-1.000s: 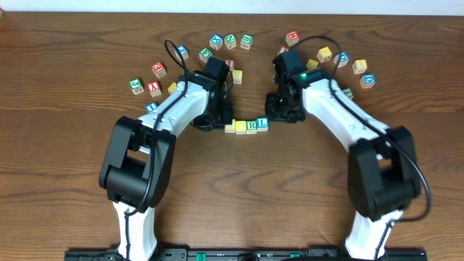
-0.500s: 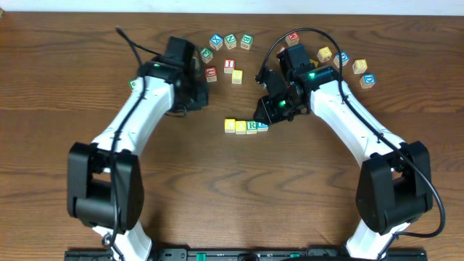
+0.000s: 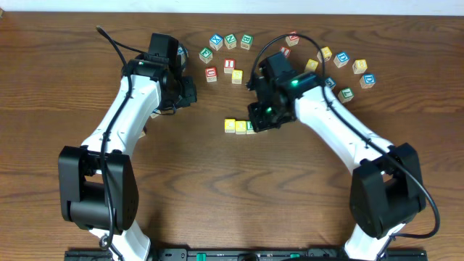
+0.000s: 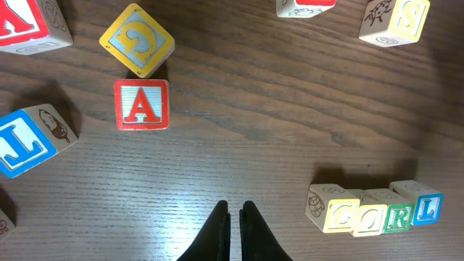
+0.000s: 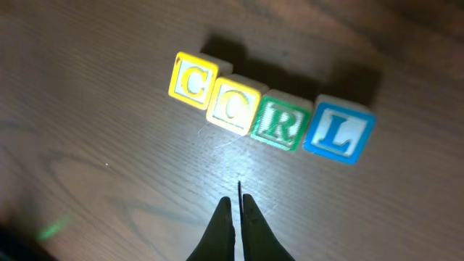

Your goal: Spell out CORL

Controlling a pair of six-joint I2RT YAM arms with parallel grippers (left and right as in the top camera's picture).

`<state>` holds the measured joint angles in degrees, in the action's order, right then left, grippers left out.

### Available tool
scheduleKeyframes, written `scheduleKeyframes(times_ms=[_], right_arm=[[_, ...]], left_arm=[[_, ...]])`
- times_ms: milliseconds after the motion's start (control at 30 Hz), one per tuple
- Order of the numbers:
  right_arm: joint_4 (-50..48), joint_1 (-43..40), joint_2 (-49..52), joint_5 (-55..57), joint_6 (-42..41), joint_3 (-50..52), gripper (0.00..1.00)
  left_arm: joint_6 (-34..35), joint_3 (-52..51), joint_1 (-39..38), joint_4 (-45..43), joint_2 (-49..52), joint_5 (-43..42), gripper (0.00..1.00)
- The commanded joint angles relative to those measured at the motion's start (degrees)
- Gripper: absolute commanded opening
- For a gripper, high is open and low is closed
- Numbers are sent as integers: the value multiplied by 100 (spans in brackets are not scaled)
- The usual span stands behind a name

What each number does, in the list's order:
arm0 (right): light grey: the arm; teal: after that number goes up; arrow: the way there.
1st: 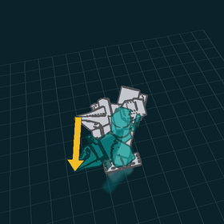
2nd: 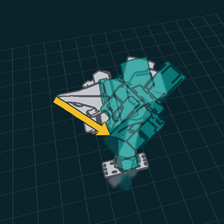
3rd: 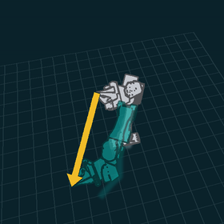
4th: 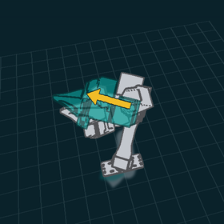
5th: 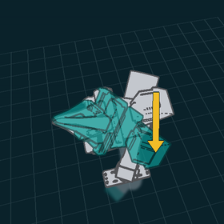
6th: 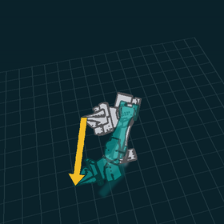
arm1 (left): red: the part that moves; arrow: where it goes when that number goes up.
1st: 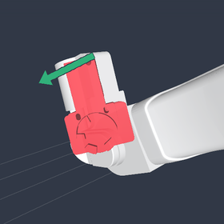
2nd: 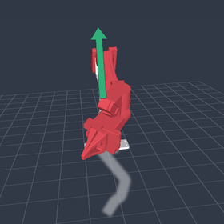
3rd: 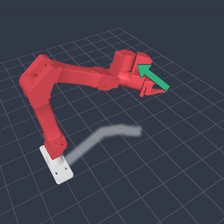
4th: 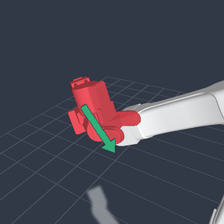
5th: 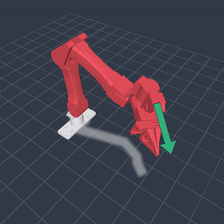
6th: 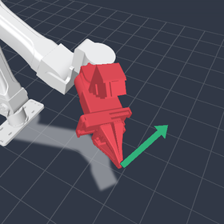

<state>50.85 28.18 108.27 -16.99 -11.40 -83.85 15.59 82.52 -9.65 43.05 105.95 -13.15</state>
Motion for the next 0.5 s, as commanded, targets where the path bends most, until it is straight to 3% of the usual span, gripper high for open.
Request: scheduleKeyframes(times_ms=[0, 233, 467], right_arm=[[17, 308, 13, 529, -667, -28, 1], [9, 717, 188, 1106, -1532, -9, 1], [-107, 883, 706, 1104, -1797, -9, 1]], left_arm=[[-92, 52, 9, 15, -127, 76, 7], [-92, 52, 9, 17, -127, 76, 8], [-94, 52, 11, 17, -127, 79, 8]])
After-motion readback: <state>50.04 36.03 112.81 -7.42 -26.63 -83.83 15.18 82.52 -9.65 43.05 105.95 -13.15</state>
